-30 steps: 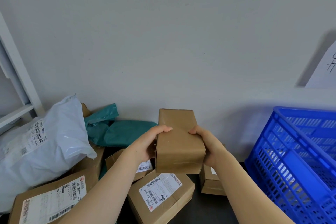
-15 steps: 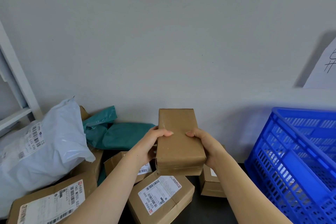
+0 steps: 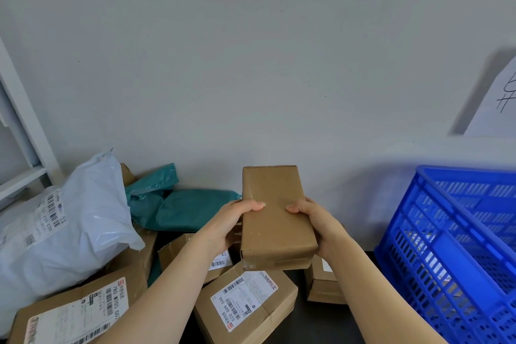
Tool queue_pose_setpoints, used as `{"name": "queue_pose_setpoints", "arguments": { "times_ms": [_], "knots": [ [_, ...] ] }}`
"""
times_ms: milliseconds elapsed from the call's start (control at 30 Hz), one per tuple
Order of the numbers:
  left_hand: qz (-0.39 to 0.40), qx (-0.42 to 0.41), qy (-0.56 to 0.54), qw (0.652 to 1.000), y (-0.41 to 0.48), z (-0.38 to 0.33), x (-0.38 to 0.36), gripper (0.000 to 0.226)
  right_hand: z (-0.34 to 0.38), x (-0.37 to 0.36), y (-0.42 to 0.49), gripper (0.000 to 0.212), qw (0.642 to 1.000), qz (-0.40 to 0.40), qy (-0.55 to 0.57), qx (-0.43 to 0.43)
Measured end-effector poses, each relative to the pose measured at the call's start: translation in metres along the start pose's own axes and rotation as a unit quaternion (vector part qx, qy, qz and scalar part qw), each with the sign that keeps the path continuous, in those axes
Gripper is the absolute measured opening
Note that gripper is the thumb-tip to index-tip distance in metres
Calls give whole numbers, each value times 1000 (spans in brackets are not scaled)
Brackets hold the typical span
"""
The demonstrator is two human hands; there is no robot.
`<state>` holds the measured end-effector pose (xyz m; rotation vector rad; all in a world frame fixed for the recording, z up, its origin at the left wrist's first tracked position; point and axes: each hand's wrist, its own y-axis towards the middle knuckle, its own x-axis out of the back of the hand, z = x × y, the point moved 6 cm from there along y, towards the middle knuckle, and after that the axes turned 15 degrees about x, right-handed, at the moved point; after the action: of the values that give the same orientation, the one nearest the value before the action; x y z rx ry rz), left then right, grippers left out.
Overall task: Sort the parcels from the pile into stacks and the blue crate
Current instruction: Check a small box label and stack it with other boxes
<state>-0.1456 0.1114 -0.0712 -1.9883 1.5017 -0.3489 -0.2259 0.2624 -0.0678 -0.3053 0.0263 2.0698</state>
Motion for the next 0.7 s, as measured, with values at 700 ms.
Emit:
{"name": "queue_pose_setpoints", "arguments": {
  "times_ms": [700],
  "knots": [
    [-34, -77, 83, 993, 7, -8, 6, 98, 10, 0, -5, 38, 993, 21, -107, 55]
  ]
}}
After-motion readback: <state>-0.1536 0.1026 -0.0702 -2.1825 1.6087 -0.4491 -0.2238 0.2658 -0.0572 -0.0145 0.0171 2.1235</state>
